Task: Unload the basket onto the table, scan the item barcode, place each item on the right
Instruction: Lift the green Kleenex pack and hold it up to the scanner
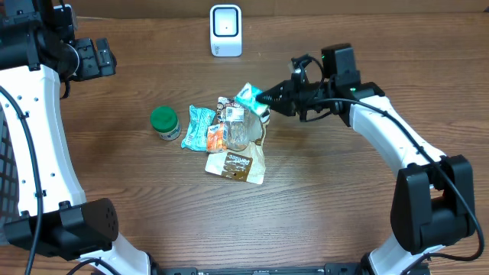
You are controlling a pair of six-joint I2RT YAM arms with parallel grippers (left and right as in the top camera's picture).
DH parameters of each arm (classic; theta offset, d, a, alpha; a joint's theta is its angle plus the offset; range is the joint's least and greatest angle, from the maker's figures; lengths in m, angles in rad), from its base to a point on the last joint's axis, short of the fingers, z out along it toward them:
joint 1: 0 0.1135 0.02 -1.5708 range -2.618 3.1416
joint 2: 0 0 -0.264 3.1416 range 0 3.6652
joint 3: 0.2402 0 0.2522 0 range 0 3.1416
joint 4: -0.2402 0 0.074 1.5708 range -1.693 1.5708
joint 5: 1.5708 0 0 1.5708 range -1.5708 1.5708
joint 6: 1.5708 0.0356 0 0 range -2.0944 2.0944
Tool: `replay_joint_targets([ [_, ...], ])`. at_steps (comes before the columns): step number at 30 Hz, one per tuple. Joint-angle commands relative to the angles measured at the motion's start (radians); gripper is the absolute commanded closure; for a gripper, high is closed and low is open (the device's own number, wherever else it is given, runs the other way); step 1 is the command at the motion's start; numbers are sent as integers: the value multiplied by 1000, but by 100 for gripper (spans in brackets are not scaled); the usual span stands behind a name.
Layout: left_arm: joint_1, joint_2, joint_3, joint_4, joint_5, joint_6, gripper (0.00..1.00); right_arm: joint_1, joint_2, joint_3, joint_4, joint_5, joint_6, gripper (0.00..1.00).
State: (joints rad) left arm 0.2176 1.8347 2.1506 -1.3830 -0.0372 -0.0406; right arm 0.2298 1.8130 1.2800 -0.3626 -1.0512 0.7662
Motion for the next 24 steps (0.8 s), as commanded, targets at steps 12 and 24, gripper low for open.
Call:
replay_joint_targets([
  [12, -2, 9, -4, 0, 12, 26, 0, -22, -21, 18, 336, -277, 918, 96],
  [24, -2, 9, -4, 0, 12, 26, 1, -22, -21, 18, 744, -456, 1325, 96],
])
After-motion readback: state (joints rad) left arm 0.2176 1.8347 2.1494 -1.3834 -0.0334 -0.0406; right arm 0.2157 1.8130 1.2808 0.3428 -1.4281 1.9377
